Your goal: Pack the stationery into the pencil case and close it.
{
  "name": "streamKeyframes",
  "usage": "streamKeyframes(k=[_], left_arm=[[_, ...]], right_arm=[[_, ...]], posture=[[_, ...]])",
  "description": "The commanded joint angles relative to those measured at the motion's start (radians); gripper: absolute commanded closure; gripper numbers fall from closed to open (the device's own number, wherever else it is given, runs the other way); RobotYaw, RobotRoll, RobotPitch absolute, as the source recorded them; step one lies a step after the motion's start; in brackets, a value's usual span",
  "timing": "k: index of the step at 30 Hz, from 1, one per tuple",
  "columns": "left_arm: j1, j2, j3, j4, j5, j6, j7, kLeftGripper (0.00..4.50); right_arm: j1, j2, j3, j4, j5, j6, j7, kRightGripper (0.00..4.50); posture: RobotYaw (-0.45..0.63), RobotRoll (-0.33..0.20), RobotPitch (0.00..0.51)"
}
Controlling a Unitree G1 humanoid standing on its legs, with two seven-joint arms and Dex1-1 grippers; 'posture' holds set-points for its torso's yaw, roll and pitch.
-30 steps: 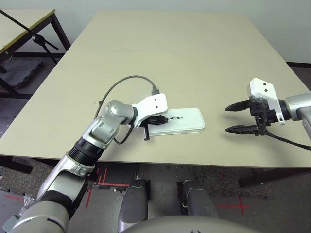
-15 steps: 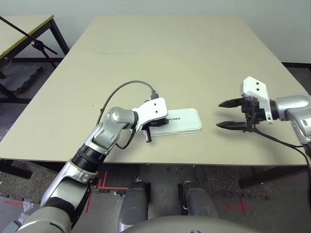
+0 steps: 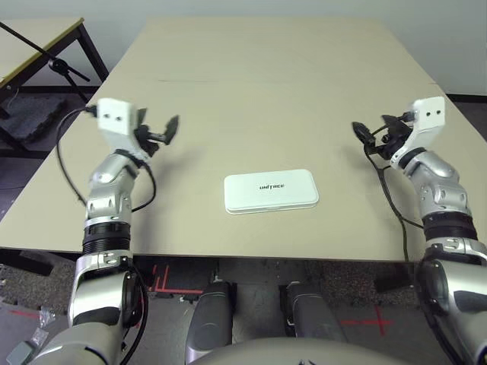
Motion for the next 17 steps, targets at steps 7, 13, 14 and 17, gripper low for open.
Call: streamKeyframes(k=[7,13,14,17], left_arm=[[-0.075,0.038,0.013,0.228,-0.002,-0.166,0.044,0.02],[-0.087,0.033,-0.002,0.251,0.001,-0.194,0.053,0.02],[-0.088,0.032,-0.005,0.252,0.002,-0.197,0.054,0.02],[-0.087,0.027,-0.014,0.251,0.002,-0.2,0.054,0.02]], right_arm=[[-0.038,-0.027,-0.014,0.17,-0.035,-0.154,-0.17,0.0],[-0.044,-0.026,-0.003,0.187,-0.029,-0.162,-0.151,0.0],[-0.045,-0.026,-0.002,0.19,-0.029,-0.163,-0.15,0.0],[-0.047,-0.024,0.0,0.199,-0.028,-0.167,-0.144,0.0]], posture=[[0.04,0.0,0.127],[0.04,0.0,0.137],[0.04,0.0,0.136],[0.04,0.0,0.132]])
